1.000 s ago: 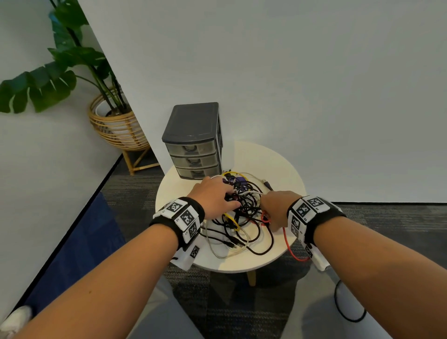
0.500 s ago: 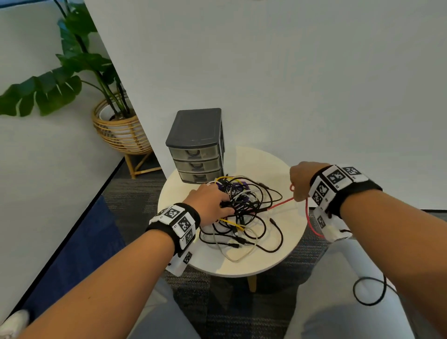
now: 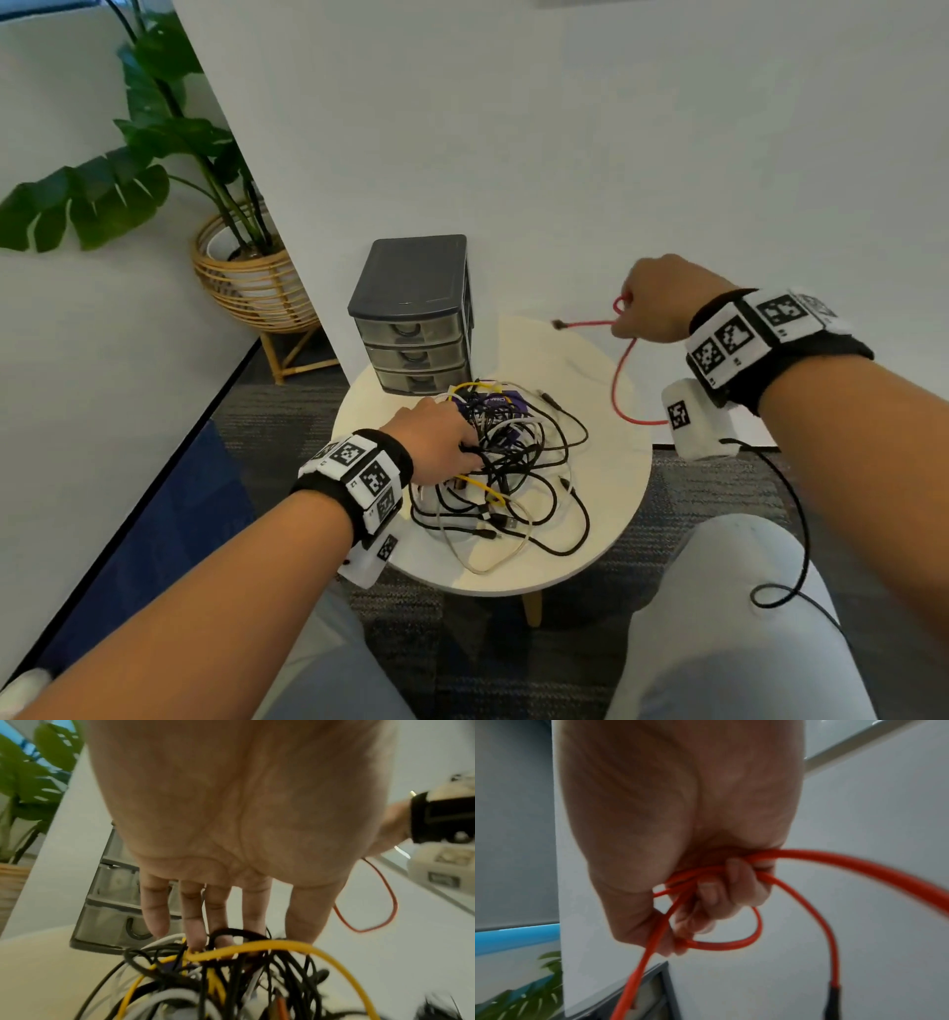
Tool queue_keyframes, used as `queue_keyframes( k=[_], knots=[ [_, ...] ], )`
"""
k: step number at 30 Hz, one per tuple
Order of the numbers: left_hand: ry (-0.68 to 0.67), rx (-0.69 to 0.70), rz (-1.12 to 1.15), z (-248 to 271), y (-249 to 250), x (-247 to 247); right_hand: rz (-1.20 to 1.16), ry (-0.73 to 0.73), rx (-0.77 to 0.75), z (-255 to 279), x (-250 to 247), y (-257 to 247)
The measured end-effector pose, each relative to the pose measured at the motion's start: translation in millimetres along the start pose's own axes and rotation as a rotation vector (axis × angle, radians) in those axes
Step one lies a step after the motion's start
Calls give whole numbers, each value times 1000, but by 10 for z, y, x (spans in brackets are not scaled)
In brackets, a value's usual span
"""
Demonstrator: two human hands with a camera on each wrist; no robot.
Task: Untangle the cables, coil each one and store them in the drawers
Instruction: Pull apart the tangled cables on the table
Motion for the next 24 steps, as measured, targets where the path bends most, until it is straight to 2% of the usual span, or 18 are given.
queue_keyframes(
  k=[3, 7, 9, 12, 14, 16, 20, 24],
  knots=[
    [30, 67, 212, 82, 10, -150, -203, 4, -188, 37, -82, -277],
    [282, 141, 426, 298, 61, -605, -518, -14, -359, 70, -73, -599],
    [347, 232, 611, 366, 139, -758, -694, -65, -391, 31, 27, -703],
    [275, 353, 1045, 380, 258, -821, -788, -111, -422, -26, 186, -831],
    [179, 417, 1247, 373, 361, -801, -831, -54, -405, -93, 216, -798],
    [185, 440, 1188, 402, 414, -819, -884, -7, -352, -189, 253, -669],
    [347, 330, 770, 408, 343, -922, -922, 25, -247, -336, 386, -357],
    [475, 268, 615, 401, 245, -1079, -929, 77, -213, -399, 425, -164]
  ],
)
Point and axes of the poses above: each hand's wrist, its own z-axis away from the middle knuckle, its own x-axis out of the palm, y = z × x, the point moved 10 cm from there along -z, towards the middle knuckle, and after that the axes turned 13 degrees about -y, right-handed, at the moved point
